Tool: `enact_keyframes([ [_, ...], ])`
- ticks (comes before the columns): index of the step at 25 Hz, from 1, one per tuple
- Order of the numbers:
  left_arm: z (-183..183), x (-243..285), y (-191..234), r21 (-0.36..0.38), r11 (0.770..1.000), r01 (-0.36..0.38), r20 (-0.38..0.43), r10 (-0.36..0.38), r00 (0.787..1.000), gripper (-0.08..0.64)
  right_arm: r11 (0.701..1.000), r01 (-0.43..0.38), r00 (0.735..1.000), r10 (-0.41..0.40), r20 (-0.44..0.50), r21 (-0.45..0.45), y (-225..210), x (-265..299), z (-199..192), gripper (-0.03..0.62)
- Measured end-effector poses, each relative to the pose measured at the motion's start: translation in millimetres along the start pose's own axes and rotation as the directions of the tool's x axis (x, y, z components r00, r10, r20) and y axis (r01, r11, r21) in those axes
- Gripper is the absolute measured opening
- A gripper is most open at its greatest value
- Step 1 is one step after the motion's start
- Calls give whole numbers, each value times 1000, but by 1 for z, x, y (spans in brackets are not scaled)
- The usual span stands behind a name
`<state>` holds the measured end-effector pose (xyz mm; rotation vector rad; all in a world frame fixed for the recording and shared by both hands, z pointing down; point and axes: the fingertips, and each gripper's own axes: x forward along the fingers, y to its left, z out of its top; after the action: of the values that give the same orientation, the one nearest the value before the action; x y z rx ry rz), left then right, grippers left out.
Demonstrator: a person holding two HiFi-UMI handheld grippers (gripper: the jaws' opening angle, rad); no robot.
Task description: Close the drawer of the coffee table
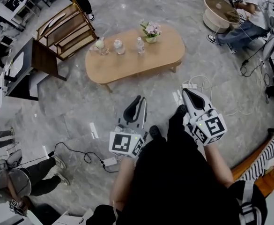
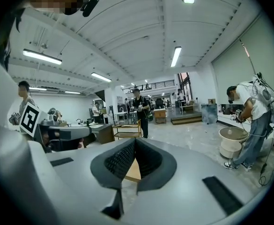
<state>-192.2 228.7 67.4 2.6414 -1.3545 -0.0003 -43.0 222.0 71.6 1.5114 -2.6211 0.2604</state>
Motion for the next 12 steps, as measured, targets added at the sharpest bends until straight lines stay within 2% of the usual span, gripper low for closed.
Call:
enact_keyframes([
  [2, -2, 0, -1, -2, 1000, 2, -5, -2, 1000, 61, 1000, -16, 1000, 16, 6, 3, 2, -1, 1, 14],
  [7, -5, 2, -2, 2, 1000, 11, -21, -11, 1000, 61, 998, -17, 1000, 17, -10, -54, 4, -1, 6, 14],
  [12, -8, 3, -5, -6, 1000, 9, -24, -9, 1000, 61, 998, -19, 1000, 19, -5, -54, 3, -7, 7, 14],
])
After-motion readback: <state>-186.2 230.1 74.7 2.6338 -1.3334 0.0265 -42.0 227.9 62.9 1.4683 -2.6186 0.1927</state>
